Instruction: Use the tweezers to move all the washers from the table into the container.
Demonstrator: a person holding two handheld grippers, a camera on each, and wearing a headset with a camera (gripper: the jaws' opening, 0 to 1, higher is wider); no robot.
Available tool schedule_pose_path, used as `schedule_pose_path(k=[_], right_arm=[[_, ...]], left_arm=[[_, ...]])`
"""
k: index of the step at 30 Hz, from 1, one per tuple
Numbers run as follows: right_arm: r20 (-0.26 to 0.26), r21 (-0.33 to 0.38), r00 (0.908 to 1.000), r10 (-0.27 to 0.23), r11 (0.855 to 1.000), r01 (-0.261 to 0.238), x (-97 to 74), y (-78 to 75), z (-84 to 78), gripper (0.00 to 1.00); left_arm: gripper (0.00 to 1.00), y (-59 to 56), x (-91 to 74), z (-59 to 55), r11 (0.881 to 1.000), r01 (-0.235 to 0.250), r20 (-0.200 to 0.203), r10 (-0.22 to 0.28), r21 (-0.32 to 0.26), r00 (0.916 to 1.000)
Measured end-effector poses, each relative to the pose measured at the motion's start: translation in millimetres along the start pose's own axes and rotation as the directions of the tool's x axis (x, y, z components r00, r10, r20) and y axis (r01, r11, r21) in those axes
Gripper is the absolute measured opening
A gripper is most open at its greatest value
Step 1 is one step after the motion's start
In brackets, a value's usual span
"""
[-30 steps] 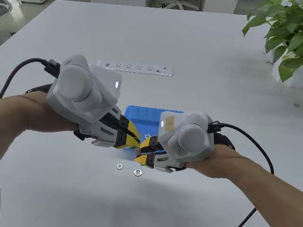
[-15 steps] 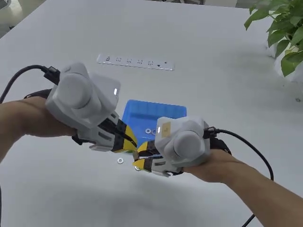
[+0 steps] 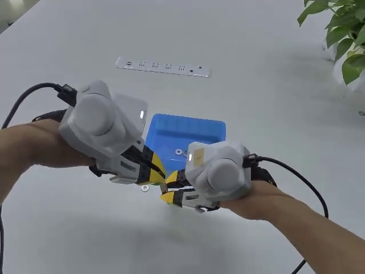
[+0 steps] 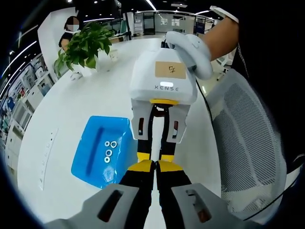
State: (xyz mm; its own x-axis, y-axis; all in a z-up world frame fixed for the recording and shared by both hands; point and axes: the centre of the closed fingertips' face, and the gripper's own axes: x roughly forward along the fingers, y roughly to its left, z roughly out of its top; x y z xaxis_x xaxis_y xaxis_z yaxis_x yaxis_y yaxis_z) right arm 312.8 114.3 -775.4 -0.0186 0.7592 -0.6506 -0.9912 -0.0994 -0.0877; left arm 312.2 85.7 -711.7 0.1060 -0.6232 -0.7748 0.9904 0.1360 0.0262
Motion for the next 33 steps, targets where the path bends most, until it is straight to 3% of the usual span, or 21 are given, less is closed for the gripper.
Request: schedule_pose_path(k=[6,21,33], right_arm=[[-0.003,0.009,1.0,0.005,1.0,-0.005,3.3,-0.6,-3.9,0.12],[-0.018,0.021,0.9998,0.009,1.0,-0.009,3.8,-3.0,-5.8,0.11],[-0.018,0.036,0.9998,0.005,0.999,-0.004,2.8,-2.7,-6.9,0.09]], left_arm=[[0.05,1.3,5.5,-4.7,1.0,0.008,-0.009,-0.008,0.003,0.9999],[0.05,8.0,7.6,-0.4,1.0,0.006,0.021,-0.005,-0.025,0.9998],[0.05,6.6,10.1,2.5,0.999,0.018,0.031,-0.017,-0.032,0.9994]])
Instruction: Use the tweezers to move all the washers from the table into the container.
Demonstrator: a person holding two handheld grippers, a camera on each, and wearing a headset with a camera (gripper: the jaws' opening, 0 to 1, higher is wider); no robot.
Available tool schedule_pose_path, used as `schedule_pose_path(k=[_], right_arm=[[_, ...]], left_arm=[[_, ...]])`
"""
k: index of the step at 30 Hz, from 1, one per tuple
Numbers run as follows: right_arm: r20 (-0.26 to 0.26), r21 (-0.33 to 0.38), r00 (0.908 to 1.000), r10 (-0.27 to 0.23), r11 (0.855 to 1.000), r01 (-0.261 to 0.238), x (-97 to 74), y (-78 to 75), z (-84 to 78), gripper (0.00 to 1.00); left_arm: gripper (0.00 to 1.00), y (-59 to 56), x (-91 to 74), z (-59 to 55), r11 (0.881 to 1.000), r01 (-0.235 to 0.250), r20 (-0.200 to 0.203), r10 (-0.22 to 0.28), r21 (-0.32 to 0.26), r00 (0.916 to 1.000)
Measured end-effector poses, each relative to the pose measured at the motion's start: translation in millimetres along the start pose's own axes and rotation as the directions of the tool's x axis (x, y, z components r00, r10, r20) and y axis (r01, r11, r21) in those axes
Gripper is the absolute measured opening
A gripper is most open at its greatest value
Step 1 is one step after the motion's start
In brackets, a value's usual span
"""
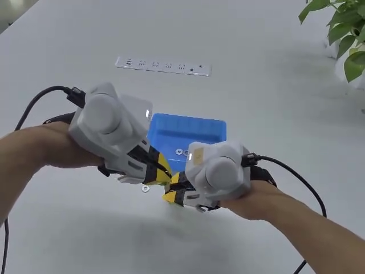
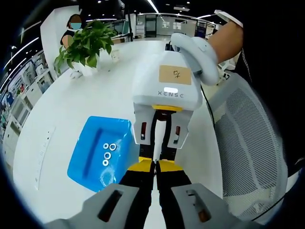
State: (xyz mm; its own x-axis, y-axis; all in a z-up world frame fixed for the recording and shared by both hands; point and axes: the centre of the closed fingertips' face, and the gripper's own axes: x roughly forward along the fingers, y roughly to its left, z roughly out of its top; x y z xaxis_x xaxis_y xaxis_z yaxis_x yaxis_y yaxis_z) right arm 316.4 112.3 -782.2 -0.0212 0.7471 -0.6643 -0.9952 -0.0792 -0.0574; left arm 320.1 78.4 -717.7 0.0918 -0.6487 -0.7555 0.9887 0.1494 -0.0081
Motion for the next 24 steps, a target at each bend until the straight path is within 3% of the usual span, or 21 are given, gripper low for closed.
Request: schedule_pose_path(k=[10,24], right_arm=[[-0.009,-0.013,0.9999,0.012,1.0,-0.012,-1.4,4.3,2.4,0.09],[0.0,-0.025,1.0,0.009,1.0,-0.009,-17.4,2.8,23.1,0.09]], left_arm=[[0.05,-5.0,-3.1,1.2,1.0,0.004,-0.015,-0.004,-0.002,0.9999],[0.05,-6.1,-24.0,17.6,1.0,-0.012,-0.006,0.012,0.004,0.9999]])
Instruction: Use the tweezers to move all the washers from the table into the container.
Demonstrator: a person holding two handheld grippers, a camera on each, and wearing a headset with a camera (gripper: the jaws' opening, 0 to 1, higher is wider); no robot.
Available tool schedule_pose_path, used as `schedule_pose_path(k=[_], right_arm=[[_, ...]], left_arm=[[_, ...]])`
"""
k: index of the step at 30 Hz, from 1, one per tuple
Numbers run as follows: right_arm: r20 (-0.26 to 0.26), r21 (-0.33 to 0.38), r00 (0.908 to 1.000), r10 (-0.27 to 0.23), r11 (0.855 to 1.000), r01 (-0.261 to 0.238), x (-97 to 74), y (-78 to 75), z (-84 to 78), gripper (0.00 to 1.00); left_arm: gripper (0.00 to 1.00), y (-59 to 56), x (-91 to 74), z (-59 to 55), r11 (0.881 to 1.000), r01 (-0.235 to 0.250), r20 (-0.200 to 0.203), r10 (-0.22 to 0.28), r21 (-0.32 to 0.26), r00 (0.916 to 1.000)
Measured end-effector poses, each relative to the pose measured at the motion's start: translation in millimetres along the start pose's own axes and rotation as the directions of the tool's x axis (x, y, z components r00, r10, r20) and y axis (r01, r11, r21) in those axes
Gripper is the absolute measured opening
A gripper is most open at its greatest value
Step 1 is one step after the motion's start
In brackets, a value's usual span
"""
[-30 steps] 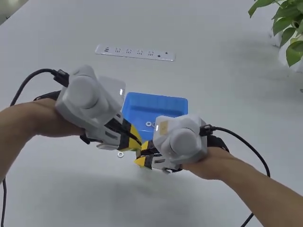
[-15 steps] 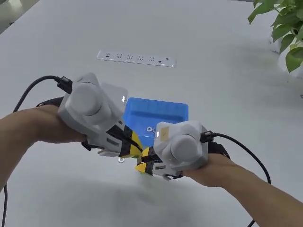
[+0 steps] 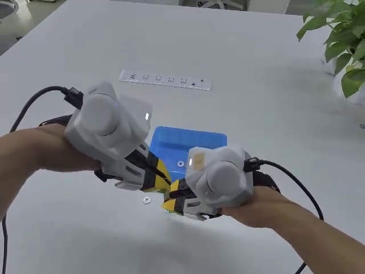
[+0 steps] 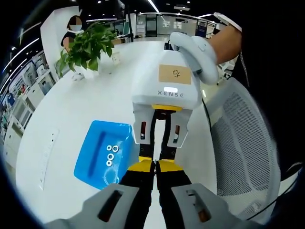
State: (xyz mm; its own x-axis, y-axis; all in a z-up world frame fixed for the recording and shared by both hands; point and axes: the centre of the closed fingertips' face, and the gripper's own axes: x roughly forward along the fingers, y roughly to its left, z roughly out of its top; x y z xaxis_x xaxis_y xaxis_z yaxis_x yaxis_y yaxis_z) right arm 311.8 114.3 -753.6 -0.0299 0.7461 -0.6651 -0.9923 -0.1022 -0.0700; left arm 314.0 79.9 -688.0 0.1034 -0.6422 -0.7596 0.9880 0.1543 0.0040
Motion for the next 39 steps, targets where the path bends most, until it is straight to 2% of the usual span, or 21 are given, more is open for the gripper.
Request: schedule_pose_path(k=[12,22,29,39], right_arm=[[0.002,-0.009,1.0,-0.005,1.0,0.005,-18.6,-11.1,18.2,0.08],[0.002,-0.016,0.9999,-0.016,1.0,0.016,-28.2,-23.9,28.0,0.08],[0.003,-0.022,0.9997,-0.025,0.999,0.025,-33.7,-35.1,32.2,0.08],[0.003,-0.025,0.999,-0.046,0.999,0.046,-40.5,-55.7,30.5,0.08]], left_arm=[[0.05,8.2,-19.3,17.8,1.0,-0.026,0.017,0.026,0.012,0.9995],[0.05,17.6,-28.0,27.8,0.999,-0.042,0.017,0.042,0.025,0.999],[0.05,28.5,-32.1,35.5,0.998,-0.05,0.013,0.05,0.045,0.9987],[0.05,46.5,-31.3,43.8,0.997,-0.056,0.029,0.054,0.061,0.9981]])
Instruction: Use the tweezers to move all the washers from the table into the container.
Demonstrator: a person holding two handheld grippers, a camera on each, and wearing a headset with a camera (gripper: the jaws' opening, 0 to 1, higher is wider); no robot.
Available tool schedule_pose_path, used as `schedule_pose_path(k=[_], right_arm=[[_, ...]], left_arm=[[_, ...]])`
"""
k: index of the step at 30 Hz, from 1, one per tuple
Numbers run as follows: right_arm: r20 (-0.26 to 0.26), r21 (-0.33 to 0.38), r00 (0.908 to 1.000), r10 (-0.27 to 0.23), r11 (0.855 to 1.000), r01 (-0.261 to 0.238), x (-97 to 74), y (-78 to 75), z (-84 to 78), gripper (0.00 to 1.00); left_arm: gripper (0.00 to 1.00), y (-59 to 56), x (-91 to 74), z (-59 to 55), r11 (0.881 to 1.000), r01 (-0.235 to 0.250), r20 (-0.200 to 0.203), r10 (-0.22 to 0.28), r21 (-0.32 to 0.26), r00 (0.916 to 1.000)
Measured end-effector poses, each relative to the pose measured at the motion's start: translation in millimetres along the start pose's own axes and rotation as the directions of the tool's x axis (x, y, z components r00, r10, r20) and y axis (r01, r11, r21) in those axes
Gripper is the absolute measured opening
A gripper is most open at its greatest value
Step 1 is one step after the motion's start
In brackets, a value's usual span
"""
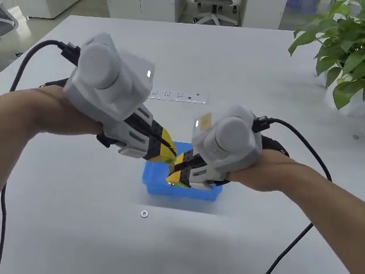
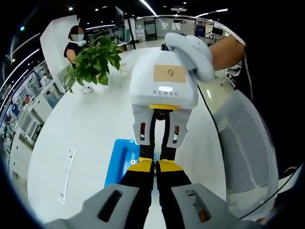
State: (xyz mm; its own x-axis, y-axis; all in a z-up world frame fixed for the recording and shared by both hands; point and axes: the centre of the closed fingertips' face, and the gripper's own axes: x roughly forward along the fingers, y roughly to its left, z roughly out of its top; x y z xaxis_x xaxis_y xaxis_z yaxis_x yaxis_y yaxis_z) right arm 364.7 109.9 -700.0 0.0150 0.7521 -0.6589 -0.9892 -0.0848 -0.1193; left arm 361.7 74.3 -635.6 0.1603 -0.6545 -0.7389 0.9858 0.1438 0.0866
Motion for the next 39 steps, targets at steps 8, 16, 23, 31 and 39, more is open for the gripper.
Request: schedule_pose_path(k=[8,16,23,31,39], right_arm=[[-0.003,0.005,0.9999,-0.012,1.0,0.012,1.7,-16.0,-6.9,0.08],[-0.001,0.018,0.9998,-0.018,1.0,0.018,6.8,-29.7,-17.0,0.08],[0.0,0.035,0.9999,-0.015,0.999,0.015,14.0,-39.6,-27.0,0.08],[-0.001,0.05,1.0,0.001,0.999,0.0,25.5,-47.2,-39.0,0.08],[0.002,0.063,1.0,0.009,0.998,-0.009,34.4,-53.8,-49.7,0.08]], left_arm=[[0.05,15.0,7.0,-0.7,1.0,-0.008,0.002,0.008,0.007,1.0],[0.05,28.5,16.6,-5.3,1.0,-0.016,0.005,0.016,0.014,0.9999],[0.05,39.7,27.0,-12.0,1.0,-0.019,0.003,0.019,0.014,0.9998],[0.05,49.1,38.5,-23.4,1.0,-0.013,-0.005,0.013,0.005,0.9999],[0.06,57.6,49.0,-32.2,1.0,-0.012,-0.005,0.012,-0.009,0.9999]])
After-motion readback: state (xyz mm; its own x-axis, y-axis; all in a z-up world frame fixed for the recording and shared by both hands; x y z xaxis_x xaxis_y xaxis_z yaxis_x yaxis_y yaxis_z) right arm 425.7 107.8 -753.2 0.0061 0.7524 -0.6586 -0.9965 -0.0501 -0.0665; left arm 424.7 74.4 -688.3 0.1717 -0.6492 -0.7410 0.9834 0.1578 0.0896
